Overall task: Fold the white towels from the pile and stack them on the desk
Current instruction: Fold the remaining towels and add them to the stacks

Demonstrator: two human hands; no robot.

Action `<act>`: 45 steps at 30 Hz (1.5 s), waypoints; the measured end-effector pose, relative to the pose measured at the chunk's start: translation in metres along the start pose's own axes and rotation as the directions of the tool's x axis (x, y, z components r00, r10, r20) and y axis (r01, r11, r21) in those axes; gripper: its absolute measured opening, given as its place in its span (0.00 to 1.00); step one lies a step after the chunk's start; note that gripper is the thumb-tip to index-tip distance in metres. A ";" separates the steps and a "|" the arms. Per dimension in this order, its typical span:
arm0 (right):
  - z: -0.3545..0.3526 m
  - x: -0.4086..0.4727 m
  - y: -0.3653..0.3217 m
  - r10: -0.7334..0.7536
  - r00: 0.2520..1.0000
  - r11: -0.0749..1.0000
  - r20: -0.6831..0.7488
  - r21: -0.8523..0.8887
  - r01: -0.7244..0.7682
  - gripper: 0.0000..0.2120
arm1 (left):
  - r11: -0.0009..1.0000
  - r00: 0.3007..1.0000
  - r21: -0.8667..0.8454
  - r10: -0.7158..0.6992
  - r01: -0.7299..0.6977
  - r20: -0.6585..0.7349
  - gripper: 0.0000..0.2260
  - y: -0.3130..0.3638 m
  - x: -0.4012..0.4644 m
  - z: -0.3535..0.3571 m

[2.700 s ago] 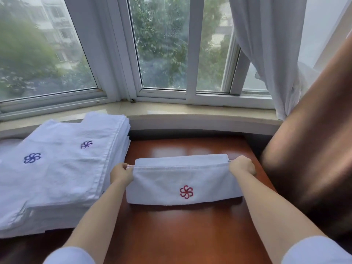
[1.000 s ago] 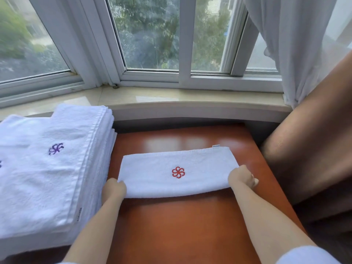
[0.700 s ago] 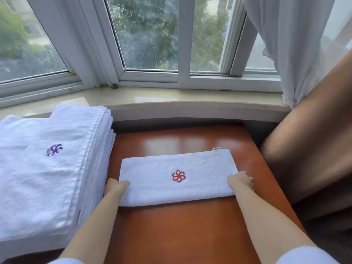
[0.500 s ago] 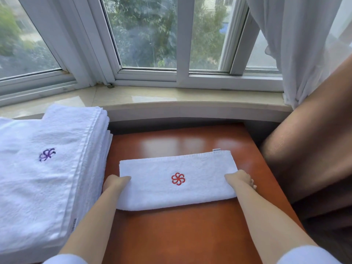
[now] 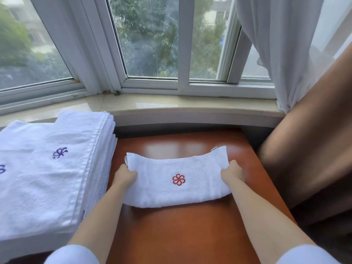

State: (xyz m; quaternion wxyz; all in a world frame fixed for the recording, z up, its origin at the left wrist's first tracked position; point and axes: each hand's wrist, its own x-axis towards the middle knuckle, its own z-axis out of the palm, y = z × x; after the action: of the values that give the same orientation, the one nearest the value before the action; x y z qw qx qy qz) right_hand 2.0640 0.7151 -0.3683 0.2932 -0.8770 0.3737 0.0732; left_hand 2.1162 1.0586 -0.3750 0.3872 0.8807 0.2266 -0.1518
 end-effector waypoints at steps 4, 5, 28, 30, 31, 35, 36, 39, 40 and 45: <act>-0.018 -0.025 -0.011 -0.085 0.996 0.996 -0.030 0.005 0.085 0.06 | 0.996 0.995 0.010 0.091 -0.091 -0.047 0.08 0.013 -0.027 -0.009; -0.022 -0.033 -0.013 -0.109 0.993 0.994 -0.039 0.009 0.109 0.05 | 0.994 0.992 0.009 0.111 -0.111 -0.053 0.09 0.017 -0.035 -0.010; -0.085 -0.219 -0.124 -0.608 0.765 0.755 -0.213 0.141 0.640 0.15 | 0.835 0.835 -0.353 0.207 -0.423 -0.511 0.07 0.030 -0.200 -0.157; -0.077 -0.240 -0.143 -0.636 0.738 0.727 -0.224 0.147 0.671 0.15 | 0.818 0.810 -0.360 0.202 -0.449 -0.551 0.07 0.018 -0.202 -0.181; -0.072 -0.251 -0.154 -0.649 0.726 0.714 -0.227 0.146 0.685 0.14 | 0.811 0.799 -0.364 0.196 -0.458 -0.568 0.07 0.010 -0.202 -0.194; -0.044 -0.297 -0.198 -0.711 0.669 0.657 -0.217 0.137 0.742 0.15 | 0.795 0.769 -0.375 0.171 -0.477 -0.616 0.08 -0.025 -0.196 -0.249; -0.036 -0.307 -0.209 -0.726 0.653 0.639 -0.213 0.139 0.756 0.15 | 0.796 0.759 -0.367 0.170 -0.482 -0.628 0.11 -0.033 -0.193 -0.263; -0.015 -0.335 -0.246 -0.755 0.620 0.603 -0.213 0.145 0.784 0.17 | 0.812 0.726 -0.331 0.156 -0.480 -0.670 0.14 -0.055 -0.179 -0.304; -0.008 -0.345 -0.258 -0.762 0.610 0.593 -0.217 0.146 0.792 0.17 | 0.815 0.722 -0.332 0.146 -0.475 -0.676 0.13 -0.061 -0.174 -0.317; 0.031 -0.381 -0.307 -0.779 0.579 0.565 -0.241 0.132 0.814 0.15 | 0.808 0.736 -0.356 0.135 -0.469 -0.663 0.13 -0.095 -0.145 -0.369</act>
State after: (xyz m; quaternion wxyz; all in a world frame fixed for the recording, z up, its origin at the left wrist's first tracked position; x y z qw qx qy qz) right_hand 2.0108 1.1345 -0.1197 0.3632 -0.9136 -0.0360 -0.1790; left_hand 1.9772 1.3518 -0.1277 0.5280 0.7746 0.2182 0.2714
